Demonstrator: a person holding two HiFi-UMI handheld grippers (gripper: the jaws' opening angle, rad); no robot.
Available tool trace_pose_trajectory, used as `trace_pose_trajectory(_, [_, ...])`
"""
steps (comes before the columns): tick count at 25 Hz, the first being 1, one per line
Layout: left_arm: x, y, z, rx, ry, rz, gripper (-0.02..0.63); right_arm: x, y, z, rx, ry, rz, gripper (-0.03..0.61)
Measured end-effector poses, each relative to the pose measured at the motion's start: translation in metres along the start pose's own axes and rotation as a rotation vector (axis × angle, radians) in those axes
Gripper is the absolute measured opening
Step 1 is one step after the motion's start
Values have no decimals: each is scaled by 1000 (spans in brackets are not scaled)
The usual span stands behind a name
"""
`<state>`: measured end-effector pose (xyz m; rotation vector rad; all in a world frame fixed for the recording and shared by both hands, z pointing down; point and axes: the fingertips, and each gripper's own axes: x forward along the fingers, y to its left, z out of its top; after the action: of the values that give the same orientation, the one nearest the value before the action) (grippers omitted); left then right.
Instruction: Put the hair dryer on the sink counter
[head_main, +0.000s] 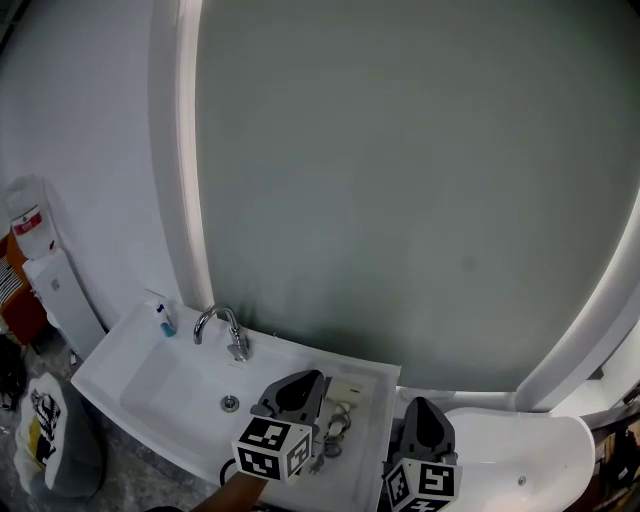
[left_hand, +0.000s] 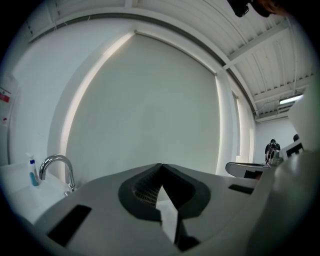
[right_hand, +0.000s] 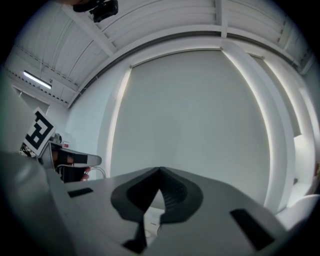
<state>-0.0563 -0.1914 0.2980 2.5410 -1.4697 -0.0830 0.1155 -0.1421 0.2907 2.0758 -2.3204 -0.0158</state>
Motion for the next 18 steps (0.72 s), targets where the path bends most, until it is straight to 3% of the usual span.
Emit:
trace_pose_trajectory(4, [0,1,6,42,-22,8,9,2,7,2,-5,-7,14,20])
trace_pose_trajectory(18, [8,0,-1,47,6,4,9,5,11,-6,12,14,19,20])
